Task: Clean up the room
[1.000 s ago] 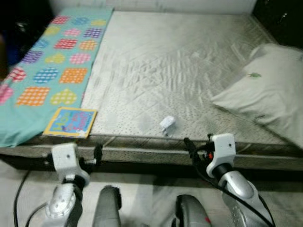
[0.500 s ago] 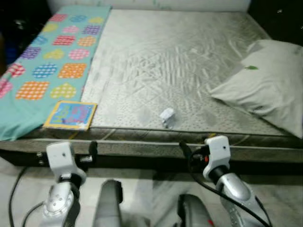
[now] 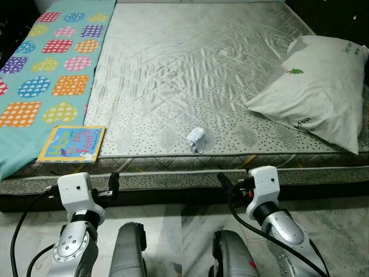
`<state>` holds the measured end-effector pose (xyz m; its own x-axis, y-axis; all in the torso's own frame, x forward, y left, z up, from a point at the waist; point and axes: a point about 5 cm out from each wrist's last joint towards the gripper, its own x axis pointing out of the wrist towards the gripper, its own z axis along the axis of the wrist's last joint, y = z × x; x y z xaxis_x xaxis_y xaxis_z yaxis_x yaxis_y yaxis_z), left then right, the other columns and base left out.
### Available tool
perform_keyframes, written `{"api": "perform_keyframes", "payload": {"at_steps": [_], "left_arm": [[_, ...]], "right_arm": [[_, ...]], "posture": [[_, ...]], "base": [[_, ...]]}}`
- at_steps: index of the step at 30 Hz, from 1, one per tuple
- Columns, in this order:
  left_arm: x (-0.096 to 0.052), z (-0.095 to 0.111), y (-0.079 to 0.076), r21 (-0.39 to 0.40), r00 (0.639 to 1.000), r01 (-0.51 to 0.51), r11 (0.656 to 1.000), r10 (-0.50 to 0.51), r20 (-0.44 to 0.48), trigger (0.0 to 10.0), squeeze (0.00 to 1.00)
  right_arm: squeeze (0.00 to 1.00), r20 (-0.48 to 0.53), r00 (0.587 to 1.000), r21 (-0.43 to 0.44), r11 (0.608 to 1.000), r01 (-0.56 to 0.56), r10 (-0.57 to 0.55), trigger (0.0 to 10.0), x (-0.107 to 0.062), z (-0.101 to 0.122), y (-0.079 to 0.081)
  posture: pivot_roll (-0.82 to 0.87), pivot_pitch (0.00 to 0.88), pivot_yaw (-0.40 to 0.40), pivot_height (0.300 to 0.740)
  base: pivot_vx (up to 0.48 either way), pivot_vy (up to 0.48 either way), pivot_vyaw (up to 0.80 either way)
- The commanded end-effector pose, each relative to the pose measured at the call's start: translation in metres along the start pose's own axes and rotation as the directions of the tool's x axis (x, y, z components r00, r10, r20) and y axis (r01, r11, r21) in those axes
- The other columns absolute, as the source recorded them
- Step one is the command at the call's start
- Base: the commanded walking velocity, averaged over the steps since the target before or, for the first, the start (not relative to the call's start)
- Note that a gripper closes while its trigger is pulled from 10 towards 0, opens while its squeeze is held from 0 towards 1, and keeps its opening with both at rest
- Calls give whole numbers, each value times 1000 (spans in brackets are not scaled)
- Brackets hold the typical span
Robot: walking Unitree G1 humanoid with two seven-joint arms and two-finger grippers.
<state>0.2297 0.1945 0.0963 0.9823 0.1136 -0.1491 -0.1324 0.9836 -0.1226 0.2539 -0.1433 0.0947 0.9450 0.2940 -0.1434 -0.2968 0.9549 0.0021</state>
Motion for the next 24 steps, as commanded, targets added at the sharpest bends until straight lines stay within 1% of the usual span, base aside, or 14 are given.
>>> {"api": "perform_keyframes", "payload": {"at_steps": [1,4,13,21,24], "left_arm": [[-1,-2,2,5,1000,-4,1000,4,-5,10000,0],[-1,-1,1,7,1000,3,1000,-3,4,10000,0],[-1,0,0,7,1000,11,1000,-11,7,10000,0],[-1,0,-1,6,1000,14,1000,-14,6,10000,0],[-1,-1,-1,8,1000,13,1000,-13,1,10000,0]], "right_arm": [[0,-12,1000,9,1000,3,-3,10000,0,-3,-1],[0,-11,1000,8,1000,3,-3,10000,0,-3,-1],[0,-2,1000,-1,1000,-5,5,10000,0,-1,0],[0,-1,1000,7,1000,-6,6,10000,1,-1,0],[0,1,1000,12,1000,-5,5,10000,0,-1,0]], "posture": [[-72,181,-2,593],[-72,182,-2,593],[-71,184,-4,593],[-71,182,-2,544],[-70,180,-2,544]], "base": [[0,0,0],[0,0,0],[300,0,0],[325,0,0],[273,0,0]]}}
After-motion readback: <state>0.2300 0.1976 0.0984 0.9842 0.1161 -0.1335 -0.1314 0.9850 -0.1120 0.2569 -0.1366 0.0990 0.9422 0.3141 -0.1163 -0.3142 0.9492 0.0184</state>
